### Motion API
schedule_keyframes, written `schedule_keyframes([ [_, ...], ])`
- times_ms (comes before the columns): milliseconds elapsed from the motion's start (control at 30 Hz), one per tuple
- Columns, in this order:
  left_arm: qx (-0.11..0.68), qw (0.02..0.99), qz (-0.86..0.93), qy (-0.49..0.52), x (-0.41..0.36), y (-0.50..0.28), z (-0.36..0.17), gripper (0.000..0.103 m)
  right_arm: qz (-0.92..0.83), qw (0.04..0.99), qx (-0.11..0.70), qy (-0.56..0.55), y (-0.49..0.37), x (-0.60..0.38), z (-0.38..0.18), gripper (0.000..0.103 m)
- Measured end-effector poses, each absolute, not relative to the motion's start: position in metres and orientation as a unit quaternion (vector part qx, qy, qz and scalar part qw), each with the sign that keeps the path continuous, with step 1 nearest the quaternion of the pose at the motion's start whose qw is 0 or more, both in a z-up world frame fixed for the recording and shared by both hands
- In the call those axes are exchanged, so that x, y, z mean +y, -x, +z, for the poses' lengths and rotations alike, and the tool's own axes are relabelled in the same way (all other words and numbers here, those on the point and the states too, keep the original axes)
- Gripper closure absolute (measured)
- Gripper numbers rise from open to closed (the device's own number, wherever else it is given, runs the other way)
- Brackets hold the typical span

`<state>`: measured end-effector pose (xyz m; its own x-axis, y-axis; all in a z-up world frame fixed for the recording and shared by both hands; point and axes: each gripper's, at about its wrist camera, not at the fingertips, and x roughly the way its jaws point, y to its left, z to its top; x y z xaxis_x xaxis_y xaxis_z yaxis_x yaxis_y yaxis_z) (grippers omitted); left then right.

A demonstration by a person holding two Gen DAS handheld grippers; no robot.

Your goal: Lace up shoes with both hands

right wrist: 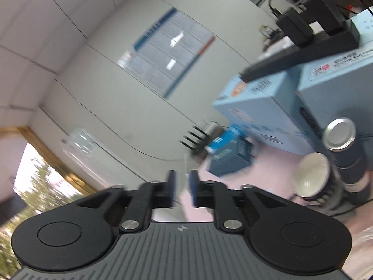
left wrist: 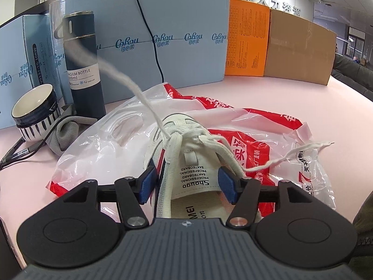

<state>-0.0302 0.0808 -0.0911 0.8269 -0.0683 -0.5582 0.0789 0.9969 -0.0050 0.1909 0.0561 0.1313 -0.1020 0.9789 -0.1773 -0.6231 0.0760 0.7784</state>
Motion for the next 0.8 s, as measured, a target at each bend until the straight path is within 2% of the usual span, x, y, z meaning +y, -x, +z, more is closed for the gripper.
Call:
schedule_keyframes([
  [33, 0.291, 0.956, -0.037, -0.01, 0.081, 0.031, -0.091, 0.048, 0.631, 0.639, 0.377, -0.226, -0.19, 0.056, 0.125, 0.059],
  [67, 0.289, 0.957, -0.036, -0.011, 0.081, 0.032, -0.091, 0.048, 0.626, 0.647, 0.375, -0.22, -0.19, 0.055, 0.12, 0.055],
  [133, 0.284, 0.958, -0.033, -0.012, 0.082, 0.035, -0.09, 0.048, 0.617, 0.663, 0.37, -0.208, -0.191, 0.051, 0.11, 0.054],
  [200, 0.281, 0.959, -0.031, -0.013, 0.083, 0.036, -0.089, 0.048, 0.602, 0.676, 0.371, -0.207, -0.194, 0.038, 0.103, 0.047],
  [233, 0.28, 0.959, -0.029, -0.013, 0.083, 0.036, -0.088, 0.048, 0.595, 0.682, 0.371, -0.206, -0.195, 0.032, 0.099, 0.039],
  [367, 0.276, 0.961, -0.023, -0.016, 0.086, 0.038, -0.087, 0.047, 0.573, 0.709, 0.351, -0.214, -0.193, -0.018, 0.084, 0.026],
  [533, 0.26, 0.966, 0.001, -0.009, 0.094, 0.041, -0.085, 0.034, 0.475, 0.759, 0.366, -0.253, -0.159, -0.106, 0.032, 0.024],
  [800, 0.261, 0.965, 0.016, -0.003, 0.094, 0.038, -0.086, 0.032, 0.284, 0.817, 0.392, -0.314, -0.092, -0.252, -0.059, 0.025],
])
